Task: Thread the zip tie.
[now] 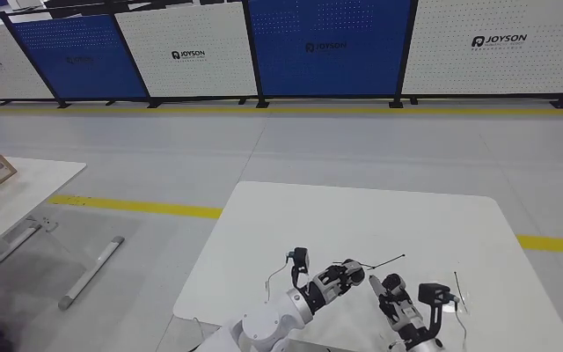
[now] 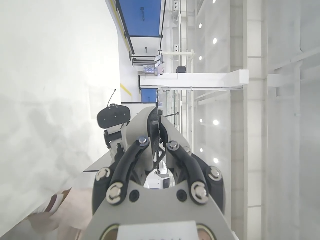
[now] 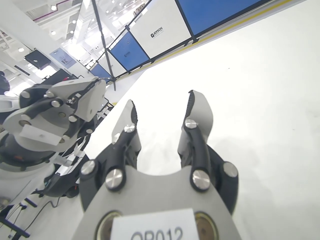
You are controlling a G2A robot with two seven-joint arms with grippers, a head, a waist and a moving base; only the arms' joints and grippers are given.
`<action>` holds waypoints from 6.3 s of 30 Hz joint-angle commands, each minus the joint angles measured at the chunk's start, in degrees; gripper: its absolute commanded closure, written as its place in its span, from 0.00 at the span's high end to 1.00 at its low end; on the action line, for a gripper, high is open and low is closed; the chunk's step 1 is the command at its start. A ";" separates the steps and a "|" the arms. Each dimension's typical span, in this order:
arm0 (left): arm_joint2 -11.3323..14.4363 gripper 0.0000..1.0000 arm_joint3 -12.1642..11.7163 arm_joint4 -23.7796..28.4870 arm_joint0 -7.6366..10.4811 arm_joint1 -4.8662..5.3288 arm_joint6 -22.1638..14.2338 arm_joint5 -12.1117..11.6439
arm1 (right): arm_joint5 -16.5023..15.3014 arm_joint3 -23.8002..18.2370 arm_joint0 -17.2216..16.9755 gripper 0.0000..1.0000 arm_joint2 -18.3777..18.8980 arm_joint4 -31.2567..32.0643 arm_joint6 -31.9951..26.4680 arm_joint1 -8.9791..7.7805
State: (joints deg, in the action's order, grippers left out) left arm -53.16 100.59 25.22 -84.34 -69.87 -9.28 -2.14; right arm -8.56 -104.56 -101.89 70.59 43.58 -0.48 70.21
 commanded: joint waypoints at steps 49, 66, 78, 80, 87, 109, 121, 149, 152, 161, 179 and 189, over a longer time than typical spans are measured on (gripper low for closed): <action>2.71 0.00 -1.47 -3.66 1.06 -0.92 0.94 1.90 | -0.89 -0.11 0.63 0.00 -0.40 -0.48 -0.73 0.13; 2.15 0.00 -0.65 -3.90 0.58 -1.01 1.78 1.38 | -1.73 0.12 0.22 0.25 -0.36 0.94 -2.62 -0.08; 2.83 0.00 -0.54 -4.97 0.68 -1.17 1.48 1.77 | -3.27 -0.39 0.14 0.24 0.55 -0.73 -1.81 -0.19; 2.87 0.00 -0.65 -5.00 0.70 -1.19 1.51 1.81 | -3.44 -0.45 0.10 0.24 0.56 -0.67 -1.86 -0.21; 2.93 0.00 -0.91 -5.15 0.81 -1.30 1.83 1.91 | -4.02 -0.60 0.06 0.25 0.61 -0.53 -2.28 -0.29; 2.57 0.00 -0.78 -5.42 0.34 -1.30 0.96 1.76 | -3.51 -0.49 0.47 0.01 0.45 -0.75 -1.95 -0.25; 2.25 0.00 -0.68 -5.15 0.12 -1.32 0.95 1.05 | -3.52 -0.19 0.62 0.00 0.25 -0.67 -1.87 -0.24; 2.43 0.00 0.26 -5.66 -0.46 -1.33 -0.61 -0.81 | -5.23 -0.21 0.45 0.00 0.79 -2.54 -2.47 -0.45; 2.39 0.00 0.53 -5.50 -0.55 -1.31 -0.92 -1.10 | -5.18 -0.05 0.72 0.00 0.40 -1.42 -3.68 -0.50; 1.91 0.00 1.38 -5.64 -1.24 -1.16 -1.30 -2.56 | -4.90 0.27 1.02 0.00 -0.16 0.22 -4.70 -0.59; 0.70 0.17 1.52 -8.03 -1.77 -0.81 0.66 0.91 | -2.74 0.00 0.69 0.00 0.51 -1.72 -1.28 -0.43; 1.45 0.39 1.82 -9.96 -1.45 -0.89 1.36 1.64 | -3.11 -0.27 0.72 0.00 0.32 -0.42 -1.59 -0.48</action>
State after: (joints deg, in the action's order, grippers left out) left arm -51.73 102.36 15.42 -85.78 -70.75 -8.11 -0.44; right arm -11.65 -104.82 -101.16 70.93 42.97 -2.04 69.74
